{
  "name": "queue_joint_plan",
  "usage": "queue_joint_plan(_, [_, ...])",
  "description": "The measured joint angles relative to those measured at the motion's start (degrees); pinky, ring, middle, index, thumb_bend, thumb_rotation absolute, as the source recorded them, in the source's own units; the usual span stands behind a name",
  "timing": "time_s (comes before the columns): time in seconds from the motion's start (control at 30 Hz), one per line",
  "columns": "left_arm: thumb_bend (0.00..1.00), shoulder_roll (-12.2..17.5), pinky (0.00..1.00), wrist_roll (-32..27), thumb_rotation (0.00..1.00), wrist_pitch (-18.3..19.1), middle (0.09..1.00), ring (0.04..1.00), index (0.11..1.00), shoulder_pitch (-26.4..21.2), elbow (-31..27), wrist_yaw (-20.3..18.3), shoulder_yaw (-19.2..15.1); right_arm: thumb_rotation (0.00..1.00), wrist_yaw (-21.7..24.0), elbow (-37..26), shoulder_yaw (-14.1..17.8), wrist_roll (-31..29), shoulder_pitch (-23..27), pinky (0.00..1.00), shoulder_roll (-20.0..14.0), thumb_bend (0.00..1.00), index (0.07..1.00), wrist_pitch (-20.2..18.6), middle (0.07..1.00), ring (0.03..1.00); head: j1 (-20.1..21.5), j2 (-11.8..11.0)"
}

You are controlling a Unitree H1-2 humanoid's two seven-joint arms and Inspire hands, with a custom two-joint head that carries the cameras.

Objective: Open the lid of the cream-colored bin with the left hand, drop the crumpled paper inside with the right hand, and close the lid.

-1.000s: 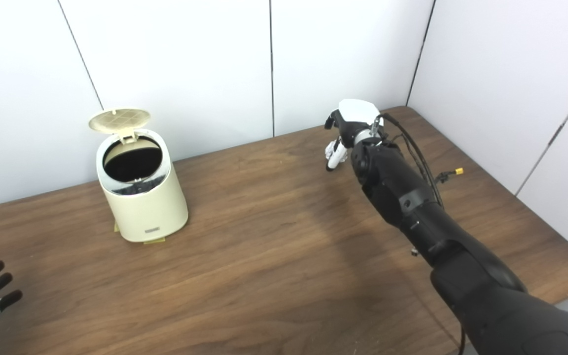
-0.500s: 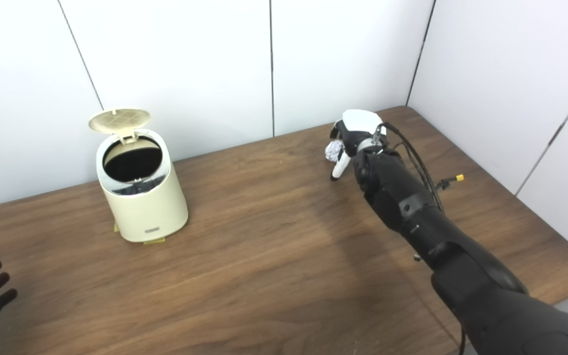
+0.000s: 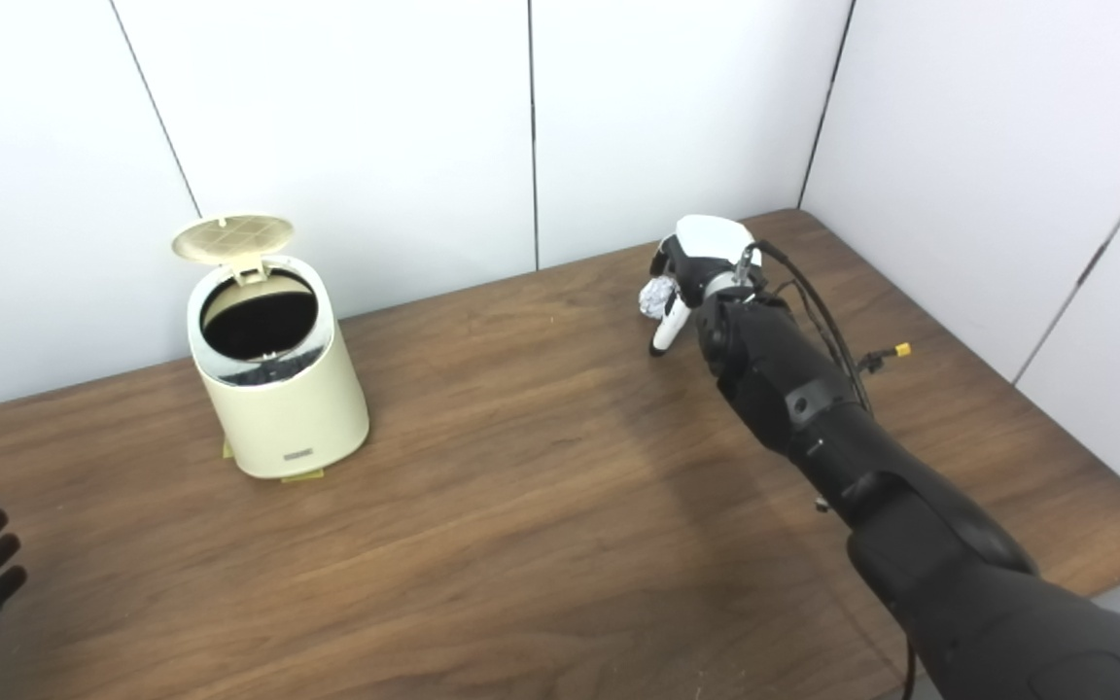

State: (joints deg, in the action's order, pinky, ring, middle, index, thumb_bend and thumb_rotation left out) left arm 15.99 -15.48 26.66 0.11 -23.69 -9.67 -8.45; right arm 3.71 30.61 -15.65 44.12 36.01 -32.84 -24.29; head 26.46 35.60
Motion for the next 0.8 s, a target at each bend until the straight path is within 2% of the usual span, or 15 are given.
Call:
queue_joint_plan(0.03, [0.61,0.0,0.98,-0.2,0.77,0.0,1.000,1.000,1.000,0.0,-0.6,0.0,0.0,0.01,-0.4,0.0,-0.2,0.1,0.0,0.72,0.0,0.84,0.662,0.1,0.716,0.742,0.0,0.0])
queue_joint_plan(0.1, [0.62,0.0,0.98,-0.4,0.78,0.0,1.000,1.000,1.000,0.0,-1.3,0.1,0.0,0.00,-1.1,0.0,-0.7,0.3,0.0,0.70,0.0,0.83,0.656,0.2,0.680,0.674,-0.3,0.3])
queue_joint_plan(0.13, [0.62,-0.1,0.98,-0.4,0.79,0.0,1.000,1.000,1.000,0.0,-1.4,0.2,0.0,0.00,-1.3,0.0,-0.8,0.3,0.0,0.60,0.0,0.81,0.650,0.2,0.647,0.602,-0.4,0.4])
queue_joint_plan(0.17, [0.62,-0.2,0.98,-0.5,0.78,0.0,1.000,1.000,1.000,0.0,-1.5,0.4,0.0,0.00,-1.4,0.0,-0.8,0.2,0.0,0.55,0.0,0.80,0.640,0.2,0.626,0.566,-0.6,0.4])
queue_joint_plan(0.2, [0.62,-0.3,0.98,-0.6,0.78,0.0,1.000,1.000,1.000,0.0,-1.7,0.5,0.0,0.00,-1.4,0.1,-0.8,0.0,0.0,0.51,0.0,0.66,0.589,0.3,0.572,0.486,-0.7,0.5])
queue_joint_plan(0.27, [0.60,-0.5,0.98,-0.8,0.79,0.0,1.000,1.000,1.000,0.0,-2.1,0.8,0.0,0.00,-1.7,0.3,-0.7,-0.3,0.0,0.47,0.0,0.55,0.527,0.4,0.522,0.422,-0.8,0.7])
queue_joint_plan(0.37, [0.58,-0.9,0.97,-1.5,0.79,0.0,1.000,1.000,1.000,0.0,-2.7,1.2,0.0,0.00,-1.4,0.5,-0.5,-1.1,-0.1,0.45,0.1,0.52,0.492,0.1,0.515,0.417,-0.8,0.8])
queue_joint_plan(0.47, [0.57,-0.9,0.97,-2.2,0.80,0.0,1.000,1.000,1.000,0.0,-2.7,1.4,0.0,0.00,-1.3,0.8,-0.6,-1.5,-0.1,0.48,0.2,0.52,0.461,0.0,0.527,0.447,-0.8,0.9])
queue_joint_plan(0.8, [0.53,-0.8,1.00,-2.5,0.83,0.0,1.000,1.000,1.000,0.0,-3.0,2.4,0.0,0.00,-1.3,2.7,-0.4,-3.6,0.4,0.50,0.1,0.52,0.458,0.8,0.524,0.474,-1.2,1.0])
